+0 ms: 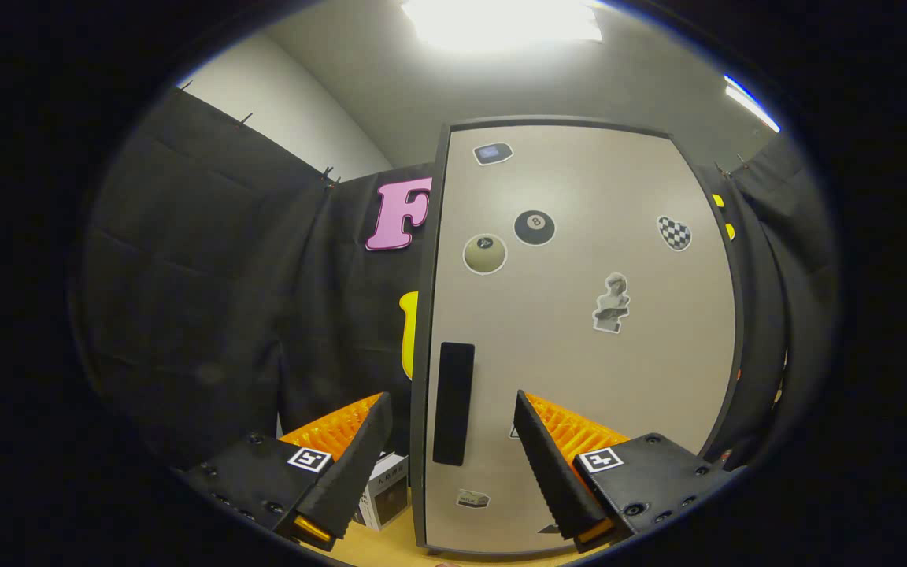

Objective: Open the shoe cabinet door, grab the shoes and put them into the shoe cabinet, then close the shoe cabinet door.

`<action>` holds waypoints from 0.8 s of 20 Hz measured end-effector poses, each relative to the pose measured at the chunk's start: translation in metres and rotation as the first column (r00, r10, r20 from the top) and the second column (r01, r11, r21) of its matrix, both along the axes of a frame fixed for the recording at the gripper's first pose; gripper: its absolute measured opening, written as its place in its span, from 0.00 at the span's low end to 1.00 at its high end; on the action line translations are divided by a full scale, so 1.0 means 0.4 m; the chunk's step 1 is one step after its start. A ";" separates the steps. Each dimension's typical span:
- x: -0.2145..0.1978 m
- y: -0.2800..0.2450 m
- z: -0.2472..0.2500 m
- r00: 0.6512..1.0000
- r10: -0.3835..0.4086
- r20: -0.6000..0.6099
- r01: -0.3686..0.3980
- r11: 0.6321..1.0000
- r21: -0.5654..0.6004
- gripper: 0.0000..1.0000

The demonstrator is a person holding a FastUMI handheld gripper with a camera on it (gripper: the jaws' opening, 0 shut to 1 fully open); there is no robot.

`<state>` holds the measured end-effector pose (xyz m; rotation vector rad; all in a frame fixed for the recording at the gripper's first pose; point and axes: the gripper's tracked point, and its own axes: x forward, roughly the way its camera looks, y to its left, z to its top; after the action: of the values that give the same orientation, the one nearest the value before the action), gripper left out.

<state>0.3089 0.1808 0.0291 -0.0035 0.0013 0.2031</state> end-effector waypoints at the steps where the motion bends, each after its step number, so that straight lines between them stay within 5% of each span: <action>1: 0.018 0.006 -0.012 1.000 -0.003 -0.014 0.003 1.000 0.002 0.98; 7: 0.107 0.025 -0.052 0.997 -0.035 -0.066 0.036 0.999 0.021 0.93; 11: 0.147 0.038 -0.098 0.992 -0.044 -0.120 0.043 0.999 -0.011 0.76; 16: 0.161 0.032 -0.133 0.980 -0.077 -0.185 0.079 0.997 0.001 0.42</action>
<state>0.3732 0.1937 -0.0241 0.0236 0.1856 0.1242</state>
